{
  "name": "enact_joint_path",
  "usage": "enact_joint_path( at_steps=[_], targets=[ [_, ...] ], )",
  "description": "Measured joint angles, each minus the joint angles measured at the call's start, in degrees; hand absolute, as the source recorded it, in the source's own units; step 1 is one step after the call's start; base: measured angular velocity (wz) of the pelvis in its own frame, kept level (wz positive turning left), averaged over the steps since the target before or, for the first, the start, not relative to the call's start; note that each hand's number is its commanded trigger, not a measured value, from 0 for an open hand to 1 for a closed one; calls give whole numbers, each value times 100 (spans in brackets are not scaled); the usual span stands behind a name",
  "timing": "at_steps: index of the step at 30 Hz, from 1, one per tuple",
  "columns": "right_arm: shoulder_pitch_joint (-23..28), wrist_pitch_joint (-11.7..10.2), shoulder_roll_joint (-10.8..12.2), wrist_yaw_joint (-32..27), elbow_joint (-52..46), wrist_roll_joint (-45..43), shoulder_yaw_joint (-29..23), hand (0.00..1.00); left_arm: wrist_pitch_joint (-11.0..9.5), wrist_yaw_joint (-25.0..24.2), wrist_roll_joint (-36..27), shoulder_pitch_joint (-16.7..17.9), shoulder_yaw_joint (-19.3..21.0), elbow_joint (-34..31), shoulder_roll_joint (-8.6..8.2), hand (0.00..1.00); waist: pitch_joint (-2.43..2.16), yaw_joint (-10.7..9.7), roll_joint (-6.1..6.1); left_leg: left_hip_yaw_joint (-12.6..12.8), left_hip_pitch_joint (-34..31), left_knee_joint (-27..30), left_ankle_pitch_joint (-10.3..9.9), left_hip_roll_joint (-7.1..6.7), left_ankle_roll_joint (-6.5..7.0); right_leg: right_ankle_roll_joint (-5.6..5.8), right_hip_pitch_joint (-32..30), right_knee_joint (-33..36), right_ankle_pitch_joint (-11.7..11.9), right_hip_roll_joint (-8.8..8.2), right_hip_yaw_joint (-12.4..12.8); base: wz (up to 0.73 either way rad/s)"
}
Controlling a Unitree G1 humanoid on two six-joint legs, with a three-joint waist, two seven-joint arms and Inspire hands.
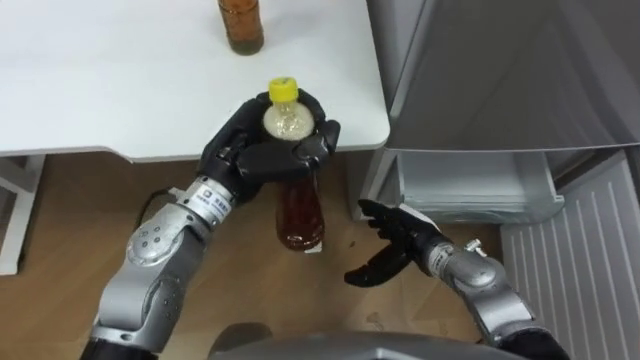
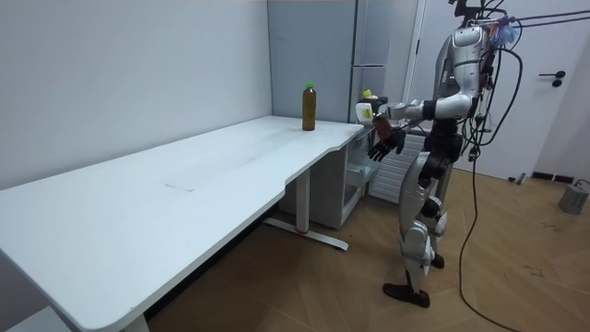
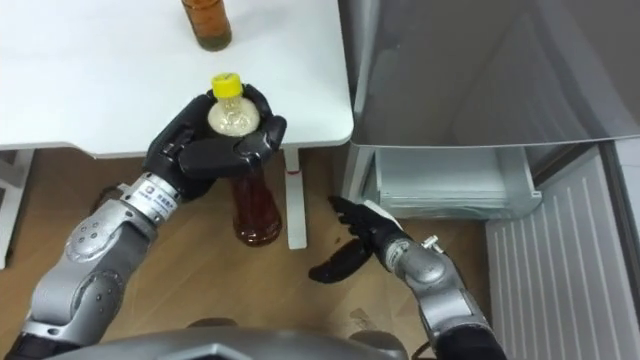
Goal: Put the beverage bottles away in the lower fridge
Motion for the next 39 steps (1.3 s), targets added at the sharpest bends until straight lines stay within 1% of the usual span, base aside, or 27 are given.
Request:
enact_joint_path(
  at_steps=[2,5,6,7,10,13,16,18,21,23,28,29,32,34,35,39],
  targets=[
    [29,2,-71,282,-107,10,10,0,-65,6,425,-2,4,-12,-5,100,-17,43,-25,-5,-11,9,0,1,0,0,-17,10,0,0,4,0],
    [5,0,-250,618,-452,80,49,0,-161,0,806,-2,5,-47,15,100,-21,74,-45,-11,-77,56,-1,8,1,-1,-91,86,1,-6,1,0],
    [6,-1,-271,668,-503,155,53,0,-174,-4,857,-6,6,-48,23,100,-28,77,-58,-12,-78,61,-1,8,2,-1,-86,85,1,-6,-2,0],
    [-9,-59,-310,786,-541,306,74,0,-207,-7,897,-22,15,-48,38,100,-33,77,-86,-16,-78,69,-1,8,2,-2,-76,84,1,-6,-17,4],
    [-6,-89,-349,1146,-571,462,83,0,-371,-14,1007,-47,58,-48,41,100,-20,94,-132,-63,-103,93,-2,5,3,-10,-68,83,7,-5,-52,5],
    [2,-89,-395,1461,-573,530,141,0,-450,-14,1008,-46,71,-47,90,100,-2,157,-113,-62,-92,82,-1,6,2,-19,-74,84,13,-4,-43,-1],
    [100,-84,-426,1723,-673,745,206,0,-460,-20,1017,-45,62,-41,84,100,22,244,-95,-62,-97,62,0,8,1,-21,-84,84,14,-2,-40,-1],
    [166,-81,-425,1883,-785,951,236,0,-460,-25,1017,-39,57,-19,92,100,23,261,-95,-62,-92,49,0,7,1,-21,-87,94,14,-4,-41,0],
    [184,-65,-447,2074,-999,1583,352,0,-460,-20,1000,-21,27,-2,131,100,36,269,-98,-63,-123,80,0,9,1,-21,-100,93,13,-3,-40,0],
    [143,-65,-441,2197,-1045,2101,428,0,-461,-10,1001,-20,-92,-2,166,100,36,269,-100,-69,-167,89,0,9,2,-21,-140,94,14,-3,-39,0],
    [86,-66,-415,2389,-1043,2731,528,0,-461,-24,1005,-22,-330,22,152,100,37,274,-99,-79,-204,100,1,7,2,-21,-167,91,14,-1,-54,0],
    [68,-65,-365,2420,-1043,2789,567,0,-462,-34,1002,-22,-392,54,147,100,40,269,-95,-79,-200,97,1,6,2,-21,-168,90,13,-1,-53,0],
    [64,-56,-363,2430,-1043,2814,611,0,-460,-90,1002,-21,-426,131,157,100,58,259,-90,-78,-198,83,1,5,2,-21,-176,89,13,-1,-52,0],
    [64,-33,-361,2431,-1043,2869,619,0,-461,-137,988,-24,-436,180,152,100,60,234,-93,-78,-202,84,1,6,2,-20,-175,90,13,-1,-53,0],
    [63,2,-356,2430,-1044,2920,621,0,-461,-149,918,-31,-444,245,151,100,60,233,-95,-78,-210,88,0,6,2,-20,-175,90,13,-1,-53,0],
    [63,10,-357,2423,-1046,3141,623,0,-459,-147,660,-30,-533,394,155,100,67,224,-111,-79,-249,100,0,7,3,-21,-200,89,13,-1,-51,0]
  ],
)
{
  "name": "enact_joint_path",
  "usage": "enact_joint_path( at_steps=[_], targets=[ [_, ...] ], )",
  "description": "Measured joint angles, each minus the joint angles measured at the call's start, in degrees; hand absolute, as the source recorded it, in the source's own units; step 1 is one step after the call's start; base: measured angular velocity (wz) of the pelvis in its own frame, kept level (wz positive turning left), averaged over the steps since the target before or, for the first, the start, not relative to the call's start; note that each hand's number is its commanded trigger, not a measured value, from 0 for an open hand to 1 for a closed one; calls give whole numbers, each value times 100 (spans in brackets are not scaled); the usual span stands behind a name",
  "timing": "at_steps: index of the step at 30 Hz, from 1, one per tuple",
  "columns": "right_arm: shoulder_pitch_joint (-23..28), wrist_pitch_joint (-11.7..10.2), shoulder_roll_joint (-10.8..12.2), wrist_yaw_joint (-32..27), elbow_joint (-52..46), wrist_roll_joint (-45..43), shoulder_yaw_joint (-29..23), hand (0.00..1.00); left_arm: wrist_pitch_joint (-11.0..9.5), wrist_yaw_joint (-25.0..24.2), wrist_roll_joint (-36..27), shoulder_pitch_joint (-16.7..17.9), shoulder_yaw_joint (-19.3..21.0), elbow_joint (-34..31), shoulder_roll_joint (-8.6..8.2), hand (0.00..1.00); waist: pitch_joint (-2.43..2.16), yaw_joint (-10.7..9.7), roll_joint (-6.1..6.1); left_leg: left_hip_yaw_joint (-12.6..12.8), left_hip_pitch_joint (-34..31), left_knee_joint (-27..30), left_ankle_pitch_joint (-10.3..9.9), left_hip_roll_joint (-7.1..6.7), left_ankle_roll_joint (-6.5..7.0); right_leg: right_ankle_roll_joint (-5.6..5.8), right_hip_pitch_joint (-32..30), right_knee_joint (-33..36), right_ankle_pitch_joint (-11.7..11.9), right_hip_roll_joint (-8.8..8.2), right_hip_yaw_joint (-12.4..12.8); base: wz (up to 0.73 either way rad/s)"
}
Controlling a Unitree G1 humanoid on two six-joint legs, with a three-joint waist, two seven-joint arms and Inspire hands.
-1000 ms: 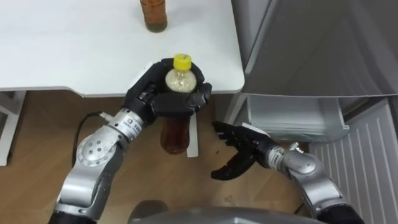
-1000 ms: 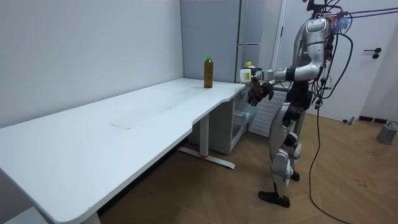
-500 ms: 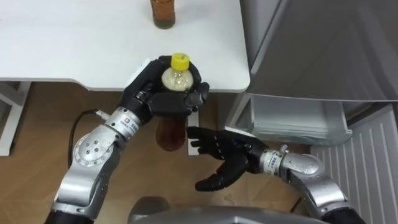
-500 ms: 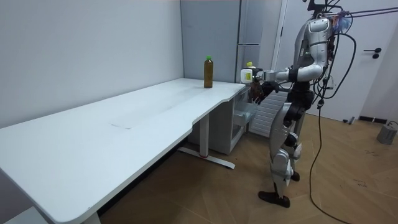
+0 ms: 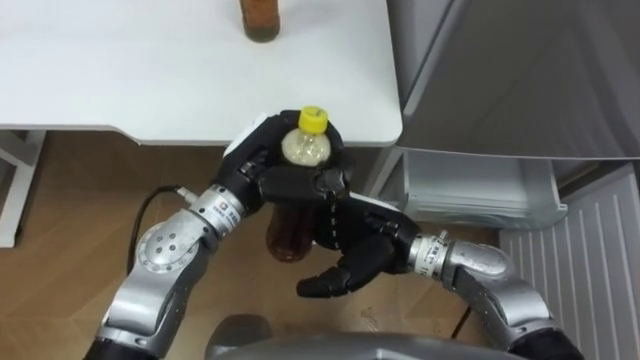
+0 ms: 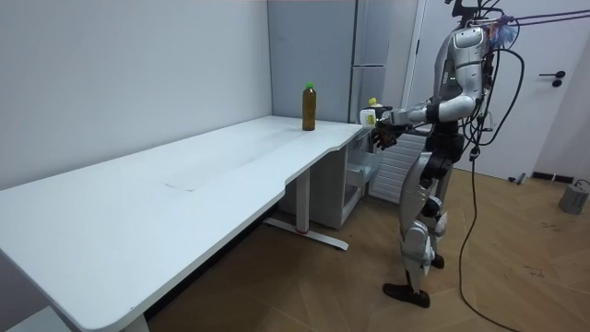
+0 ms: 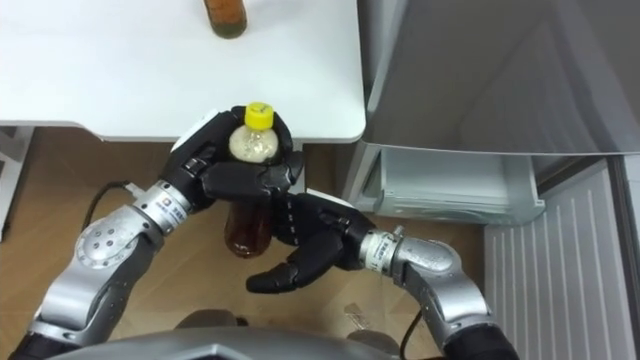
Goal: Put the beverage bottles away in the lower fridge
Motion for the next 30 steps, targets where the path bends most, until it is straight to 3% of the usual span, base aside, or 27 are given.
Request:
enact_joint_path(
  at_steps=[8,9,10,11,21,30],
  targets=[
    [-2,0,-21,-182,0,740,18,0,-1,-3,-353,-1,-69,66,7,100,-3,-5,6,-23,-6,58,-2,0,1,-1,22,2,0,2,-7,0],
    [-2,0,-21,-199,0,762,27,25,-1,-3,-353,-1,-80,72,8,100,-3,-5,6,-24,-8,63,-2,0,1,-1,23,2,1,2,-7,0],
    [-1,0,-24,-235,0,815,42,79,-1,-2,-356,-1,-99,88,6,100,-4,-4,8,-25,-7,67,-2,0,1,-1,23,6,1,2,-8,0],
    [1,1,-40,-262,0,869,73,98,-1,1,-371,-1,-100,91,6,100,-4,-4,8,-25,-7,71,-2,0,1,-2,25,8,2,2,-8,0],
    [-9,48,-67,-680,7,996,114,100,-15,-25,-760,0,-272,92,32,100,-26,0,25,-29,1,80,0,-1,2,-7,31,16,5,2,-7,0],
    [-8,-27,-45,-826,6,1022,126,100,-14,149,-1120,0,-262,134,-60,100,-37,-16,42,-29,4,81,0,0,2,-7,31,16,5,3,-8,0]
  ],
)
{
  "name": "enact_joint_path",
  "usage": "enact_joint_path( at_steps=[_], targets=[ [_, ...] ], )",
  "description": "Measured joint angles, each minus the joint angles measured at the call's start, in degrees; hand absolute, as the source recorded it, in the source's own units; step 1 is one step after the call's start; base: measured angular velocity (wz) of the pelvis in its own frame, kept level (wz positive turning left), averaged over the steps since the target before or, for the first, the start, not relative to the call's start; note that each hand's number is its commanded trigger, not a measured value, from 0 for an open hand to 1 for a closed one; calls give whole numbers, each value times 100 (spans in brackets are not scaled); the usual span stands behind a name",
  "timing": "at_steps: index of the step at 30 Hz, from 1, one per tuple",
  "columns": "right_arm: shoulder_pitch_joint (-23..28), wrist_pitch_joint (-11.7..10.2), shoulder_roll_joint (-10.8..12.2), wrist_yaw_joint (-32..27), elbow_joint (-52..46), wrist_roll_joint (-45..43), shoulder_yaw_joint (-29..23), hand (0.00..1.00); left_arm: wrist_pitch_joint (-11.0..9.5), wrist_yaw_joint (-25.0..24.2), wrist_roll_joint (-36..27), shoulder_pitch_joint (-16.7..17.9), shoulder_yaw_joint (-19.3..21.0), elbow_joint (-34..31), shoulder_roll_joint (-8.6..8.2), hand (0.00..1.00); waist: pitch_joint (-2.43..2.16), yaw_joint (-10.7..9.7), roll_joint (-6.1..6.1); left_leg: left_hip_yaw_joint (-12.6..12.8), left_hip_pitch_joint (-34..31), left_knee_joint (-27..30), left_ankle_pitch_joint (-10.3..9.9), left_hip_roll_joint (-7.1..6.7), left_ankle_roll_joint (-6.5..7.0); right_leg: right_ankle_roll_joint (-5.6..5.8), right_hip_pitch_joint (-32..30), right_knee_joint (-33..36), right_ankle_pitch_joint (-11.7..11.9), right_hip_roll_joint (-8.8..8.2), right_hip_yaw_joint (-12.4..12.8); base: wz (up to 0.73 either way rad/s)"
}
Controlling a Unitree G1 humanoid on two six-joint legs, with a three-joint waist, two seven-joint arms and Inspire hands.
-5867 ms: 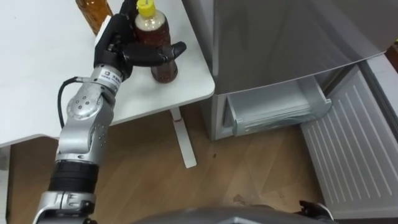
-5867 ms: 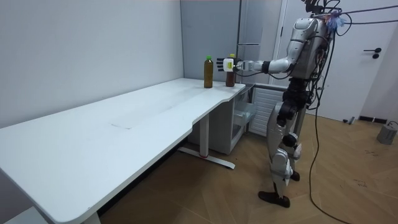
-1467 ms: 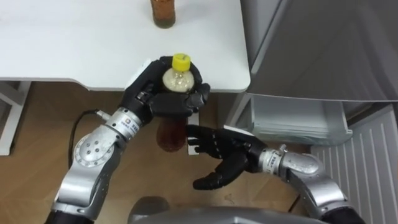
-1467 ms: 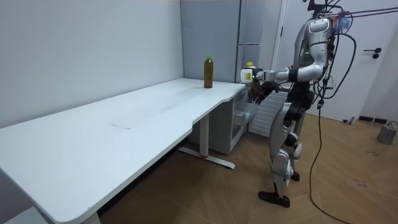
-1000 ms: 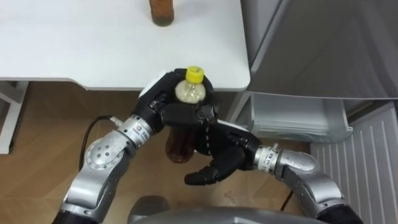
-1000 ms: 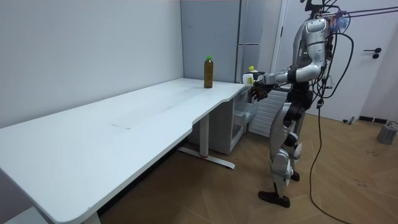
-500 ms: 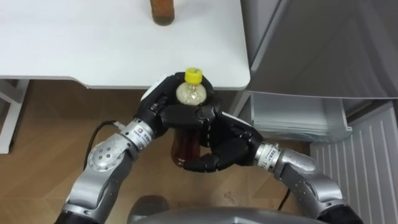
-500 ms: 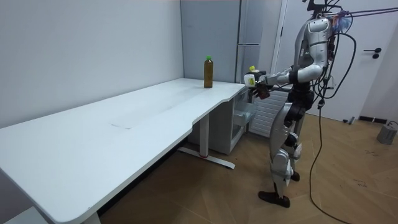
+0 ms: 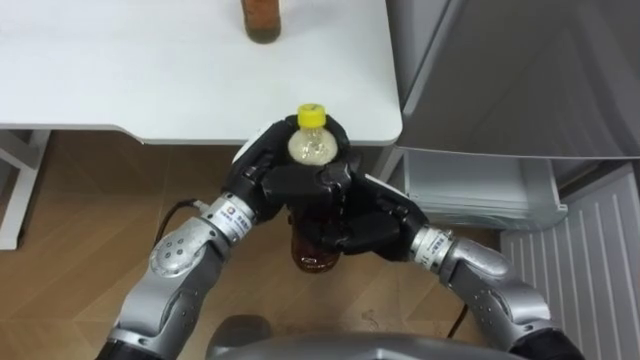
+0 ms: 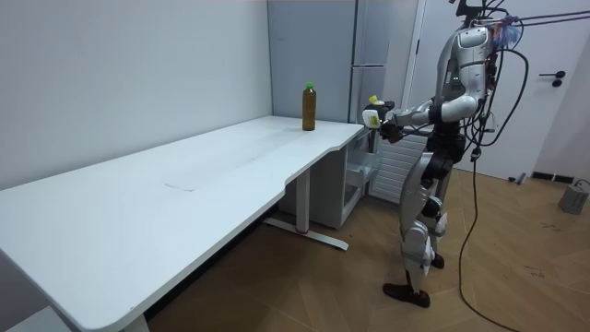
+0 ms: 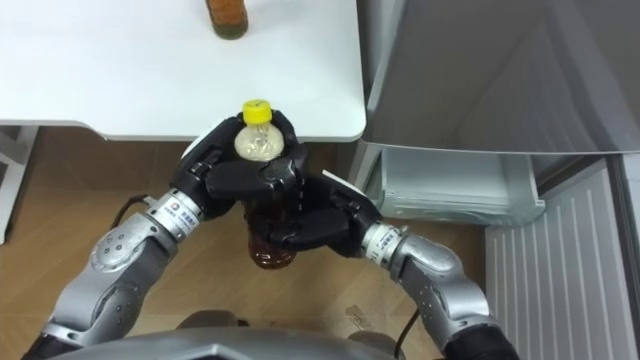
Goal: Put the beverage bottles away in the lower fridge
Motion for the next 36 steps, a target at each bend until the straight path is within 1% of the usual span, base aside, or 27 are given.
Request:
enact_joint_path(
  at_steps=[4,5,6,7,10,15,18,21,23,27,29,34,35,36],
  targets=[
    [0,0,8,-76,0,62,54,100,0,56,-1,0,-1,0,-4,99,0,1,-1,0,8,-6,0,0,0,0,7,0,0,0,0,0],
    [1,0,19,-95,0,62,59,100,-1,63,-1,0,4,0,-4,86,0,4,-1,1,12,-5,0,0,0,0,11,0,0,0,1,0],
    [1,0,24,-101,0,62,63,100,-1,66,-1,-1,6,0,-3,55,1,3,-1,1,13,-5,0,0,0,0,12,0,0,0,1,0],
    [2,0,28,-108,0,62,69,100,-2,70,-1,0,6,0,-2,0,1,4,-1,1,14,-5,0,0,0,0,13,0,0,0,1,0],
    [2,-34,34,-128,0,61,97,100,-13,85,-11,-1,9,-1,-21,0,3,7,-3,0,9,-5,0,0,0,0,10,-2,0,0,1,0],
    [-52,-63,44,-127,0,62,96,100,-141,85,24,-49,13,-1,5,0,14,5,-6,0,-5,-1,-1,0,0,-1,1,-3,1,2,1,0],
    [-60,-61,65,-69,-6,55,138,100,-177,68,26,-226,0,-91,-7,0,34,7,-36,-6,-8,2,-1,1,-1,-2,2,-7,1,5,1,0],
    [-50,-47,49,90,2,42,247,100,-321,71,4,-463,41,-365,-25,0,39,37,-36,3,0,-6,-1,2,-1,-2,1,-10,2,5,14,0],
    [-46,-47,2,176,23,24,291,100,-463,71,3,-595,107,-575,-58,0,43,36,-29,8,20,-18,-1,3,-1,-2,14,-17,2,5,16,0],
    [-25,-46,-117,221,29,-6,298,100,-536,79,-1,-624,251,-841,-71,0,58,46,0,8,108,-45,0,2,-1,-1,93,-27,2,7,14,0],
    [-25,-46,-210,239,28,-7,294,100,-608,86,-56,-624,280,-1018,-36,0,61,65,16,5,104,-44,0,2,-1,-2,87,-26,2,10,12,0],
    [63,-46,-234,244,28,-118,287,100,-638,107,-114,-633,329,-1302,-36,0,49,142,55,1,87,-4,-3,2,-1,-2,90,-24,2,10,11,0],
    [81,-46,-234,251,28,-188,293,100,-639,107,-118,-633,353,-1397,-41,0,32,148,85,-8,76,-4,-4,1,-1,-2,86,-21,2,10,5,0],
    [93,-46,-233,265,28,-206,292,100,-641,107,-118,-632,365,-1459,-41,0,26,156,99,-11,76,-4,-3,0,-1,-2,84,-20,2,10,5,0]
  ],
)
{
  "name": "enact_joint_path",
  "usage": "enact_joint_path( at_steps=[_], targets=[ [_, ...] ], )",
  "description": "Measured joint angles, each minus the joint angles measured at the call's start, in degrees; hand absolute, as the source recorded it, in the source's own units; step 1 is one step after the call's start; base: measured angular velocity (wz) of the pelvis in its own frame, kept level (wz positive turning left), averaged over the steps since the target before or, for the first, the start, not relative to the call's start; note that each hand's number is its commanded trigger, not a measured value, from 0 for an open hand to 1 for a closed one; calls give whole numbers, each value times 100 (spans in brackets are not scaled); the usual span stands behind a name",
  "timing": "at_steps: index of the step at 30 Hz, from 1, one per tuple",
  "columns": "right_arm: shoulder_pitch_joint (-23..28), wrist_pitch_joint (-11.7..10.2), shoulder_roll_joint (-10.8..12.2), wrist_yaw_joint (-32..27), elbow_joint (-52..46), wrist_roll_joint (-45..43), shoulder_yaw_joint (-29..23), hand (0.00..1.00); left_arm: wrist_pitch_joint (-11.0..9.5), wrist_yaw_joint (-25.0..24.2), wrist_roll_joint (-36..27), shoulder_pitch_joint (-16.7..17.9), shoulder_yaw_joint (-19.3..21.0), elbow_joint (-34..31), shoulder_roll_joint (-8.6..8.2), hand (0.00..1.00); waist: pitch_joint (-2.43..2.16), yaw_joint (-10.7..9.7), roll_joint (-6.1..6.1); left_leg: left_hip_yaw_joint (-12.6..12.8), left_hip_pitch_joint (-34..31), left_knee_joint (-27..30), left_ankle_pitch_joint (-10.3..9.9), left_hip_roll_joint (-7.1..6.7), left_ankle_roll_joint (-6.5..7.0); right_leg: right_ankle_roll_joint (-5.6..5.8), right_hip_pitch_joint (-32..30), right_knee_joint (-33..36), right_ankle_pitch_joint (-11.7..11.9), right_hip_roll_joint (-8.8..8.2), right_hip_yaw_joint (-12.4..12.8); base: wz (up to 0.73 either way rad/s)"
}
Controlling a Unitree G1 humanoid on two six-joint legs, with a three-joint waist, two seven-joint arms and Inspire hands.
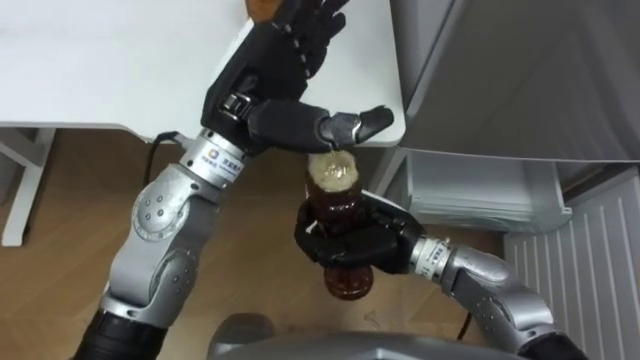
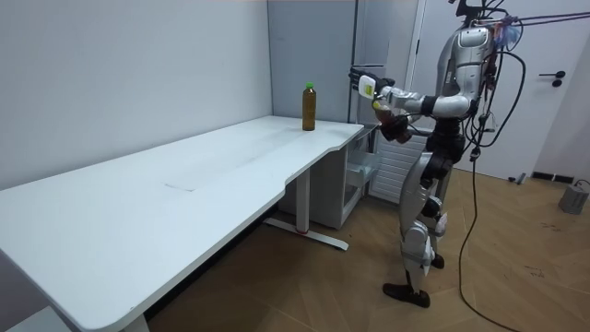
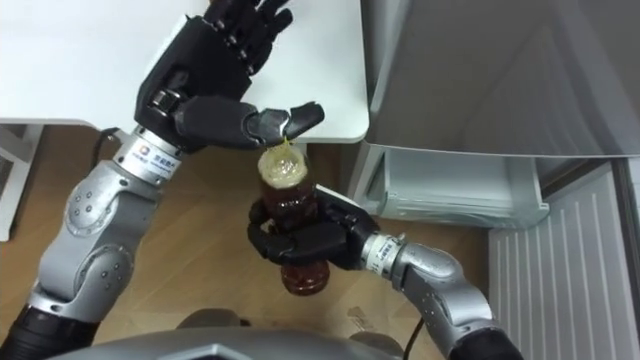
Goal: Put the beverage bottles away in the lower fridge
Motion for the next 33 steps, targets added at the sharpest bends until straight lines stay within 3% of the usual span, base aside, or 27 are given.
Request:
enact_joint_path(
  at_steps=[5,12,22,24,26,29,33],
  targets=[
    [81,0,-8,142,-2,-129,-2,100,-188,-1,-5,0,41,-305,-37,0,-68,19,114,-9,15,4,2,1,0,0,14,14,0,0,2,0],
    [95,0,-47,316,-37,-149,-121,100,-230,39,-2,0,368,-804,-40,0,-52,21,87,-11,14,54,-1,3,4,3,12,80,-2,-11,5,0],
    [582,-4,29,439,-464,-379,-546,100,-714,388,-1,7,1279,-1232,-127,0,-46,100,40,-11,236,-51,4,-3,-1,40,223,-57,-31,7,16,0],
    [738,-4,32,477,-553,-413,-626,100,-789,446,1,14,1401,-1308,-127,0,-50,195,37,-8,301,-102,10,-4,-9,28,273,-109,-23,16,26,0],
    [860,-9,31,478,-572,-416,-695,100,-965,662,6,34,1586,-1347,-138,0,-41,268,57,-9,401,-129,12,-5,-13,25,358,-120,-21,21,26,0],
    [954,-45,51,477,-574,-479,-849,100,-1085,854,67,33,1862,-1373,-182,0,-16,349,100,-12,472,-153,12,-5,-17,25,432,-137,-22,24,11,0],
    [1022,-82,45,475,-588,-664,-1013,100,-1178,1226,295,51,2270,-1375,-273,0,-24,467,141,-11,515,-198,15,-4,-22,23,447,-138,-20,26,9,0]
  ],
)
